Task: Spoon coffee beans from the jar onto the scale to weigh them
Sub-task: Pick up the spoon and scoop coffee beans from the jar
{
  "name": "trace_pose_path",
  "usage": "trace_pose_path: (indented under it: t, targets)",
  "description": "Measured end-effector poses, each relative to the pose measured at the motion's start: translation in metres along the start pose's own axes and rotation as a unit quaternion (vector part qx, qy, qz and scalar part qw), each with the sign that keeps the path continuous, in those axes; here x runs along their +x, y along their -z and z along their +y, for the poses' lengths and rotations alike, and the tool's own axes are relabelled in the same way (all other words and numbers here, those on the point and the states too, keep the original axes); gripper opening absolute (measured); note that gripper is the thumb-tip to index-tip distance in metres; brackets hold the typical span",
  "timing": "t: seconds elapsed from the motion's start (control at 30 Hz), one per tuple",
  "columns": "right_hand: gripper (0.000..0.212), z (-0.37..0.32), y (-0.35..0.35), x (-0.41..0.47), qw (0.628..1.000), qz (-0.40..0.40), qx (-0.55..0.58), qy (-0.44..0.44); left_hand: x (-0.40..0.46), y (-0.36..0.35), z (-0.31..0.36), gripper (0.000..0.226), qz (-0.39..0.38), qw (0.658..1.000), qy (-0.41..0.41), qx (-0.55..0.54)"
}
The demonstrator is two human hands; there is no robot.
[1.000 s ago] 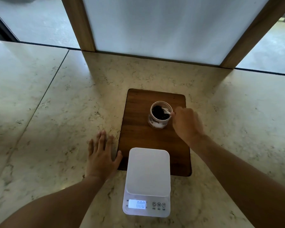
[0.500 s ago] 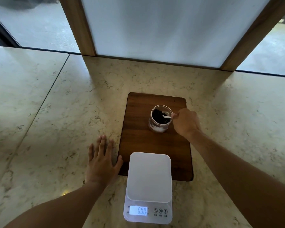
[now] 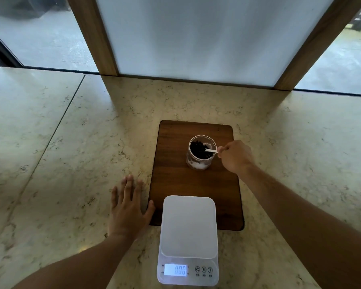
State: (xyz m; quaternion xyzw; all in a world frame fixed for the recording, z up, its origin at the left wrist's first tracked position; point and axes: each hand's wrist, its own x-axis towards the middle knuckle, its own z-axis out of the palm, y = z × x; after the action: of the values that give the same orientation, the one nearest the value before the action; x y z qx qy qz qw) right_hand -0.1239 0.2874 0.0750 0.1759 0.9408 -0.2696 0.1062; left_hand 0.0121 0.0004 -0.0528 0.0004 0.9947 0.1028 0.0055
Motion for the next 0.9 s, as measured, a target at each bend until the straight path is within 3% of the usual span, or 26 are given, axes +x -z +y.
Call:
trace_pose_path:
  t: [0.33,0.9]
  targets:
    - [0.03,0.005,0.002,-0.003,0.996,-0.016,0.077,-0.044,-0.001,0.0,0.0,0.08,0.002,1.0,0.005,-0.009]
    - [0.031,0.017,0.009,-0.014,0.992,-0.012,0.122,-0.025,-0.001,0.0,0.0,0.081,-0.008,1.0,0.006,-0.006]
